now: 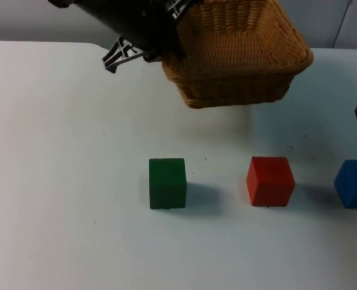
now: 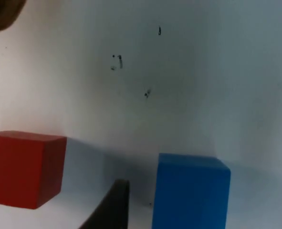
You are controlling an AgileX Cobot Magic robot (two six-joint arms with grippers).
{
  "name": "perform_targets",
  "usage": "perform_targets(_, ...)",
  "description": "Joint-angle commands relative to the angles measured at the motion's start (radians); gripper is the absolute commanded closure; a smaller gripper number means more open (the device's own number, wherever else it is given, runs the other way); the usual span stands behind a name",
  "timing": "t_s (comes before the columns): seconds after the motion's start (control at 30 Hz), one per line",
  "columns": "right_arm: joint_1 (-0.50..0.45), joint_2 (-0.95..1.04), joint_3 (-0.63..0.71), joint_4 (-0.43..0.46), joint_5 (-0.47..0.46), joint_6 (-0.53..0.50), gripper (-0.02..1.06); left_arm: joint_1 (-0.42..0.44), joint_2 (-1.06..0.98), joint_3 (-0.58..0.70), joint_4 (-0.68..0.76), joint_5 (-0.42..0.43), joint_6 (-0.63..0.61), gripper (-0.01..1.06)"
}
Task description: Pick up the basket with the left hand and place the blue cube into the basket with the right hand.
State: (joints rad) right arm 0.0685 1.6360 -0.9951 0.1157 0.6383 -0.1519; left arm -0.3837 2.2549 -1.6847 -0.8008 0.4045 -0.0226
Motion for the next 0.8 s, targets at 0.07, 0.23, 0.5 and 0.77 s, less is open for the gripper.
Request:
perform_targets(0.07, 0.001, -0.002, -0.008, -0.008, -0.015, 0.015, 0.04, 0.024, -0.173, 0.202, -0.088, -0.106, 0.108, 1.05)
perform_targets(0.23, 0.001, -0.002, -0.008, -0.006, -0.007, 0.021, 0.04, 0.052, -0.328, 0.405, -0.092, -0.135, 0.172, 1.05)
perform_targets(0.5, 0.001, -0.002, -0.008, 0.046, 0.016, 0.021, 0.04, 0.093, -0.559, 0.729, -0.09, -0.219, 0.202, 1.05)
perform_targets(0.77, 0.01, 0.013, -0.008, 0.036, 0.007, 0.063, 0.06, 0.11, -0.649, 0.849, -0.084, -0.185, 0.26, 1.05)
